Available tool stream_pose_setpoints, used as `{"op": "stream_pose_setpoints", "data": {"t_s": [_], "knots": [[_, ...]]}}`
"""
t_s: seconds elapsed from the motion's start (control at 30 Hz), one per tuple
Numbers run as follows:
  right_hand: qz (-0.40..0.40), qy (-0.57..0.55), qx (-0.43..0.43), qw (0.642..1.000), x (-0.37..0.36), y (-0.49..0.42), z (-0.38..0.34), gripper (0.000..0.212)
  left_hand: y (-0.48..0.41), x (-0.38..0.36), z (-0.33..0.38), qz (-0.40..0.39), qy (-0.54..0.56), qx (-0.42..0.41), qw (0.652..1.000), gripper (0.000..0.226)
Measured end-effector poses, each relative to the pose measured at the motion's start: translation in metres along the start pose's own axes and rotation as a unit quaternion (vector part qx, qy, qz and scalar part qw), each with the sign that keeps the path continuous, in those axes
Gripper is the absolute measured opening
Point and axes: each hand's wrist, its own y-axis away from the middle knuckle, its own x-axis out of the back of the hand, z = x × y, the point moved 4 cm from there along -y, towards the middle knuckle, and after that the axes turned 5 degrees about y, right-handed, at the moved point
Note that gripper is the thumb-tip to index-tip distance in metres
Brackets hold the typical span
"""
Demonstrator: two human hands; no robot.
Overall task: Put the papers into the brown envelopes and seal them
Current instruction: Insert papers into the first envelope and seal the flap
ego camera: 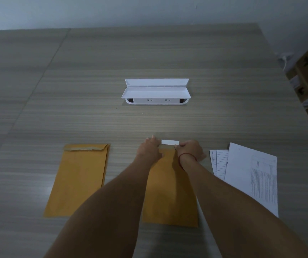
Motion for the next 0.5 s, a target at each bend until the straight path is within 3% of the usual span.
{"op": "stream_pose_setpoints", "data": {"t_s": [0.37, 0.5], "knots": [[-0.018, -0.013, -0.08, 0.997, -0.001, -0.002, -0.007, 0.029, 0.001, 0.001, 0.001, -0.002, -0.007, -0.001, 1.0, 0.063], [-0.015, 0.01, -0.066, 0.998, -0.005, -0.001, -0.012, 0.026, 0.001, 0.001, 0.001, 0.0, 0.001, 0.0, 1.0, 0.064]]}}
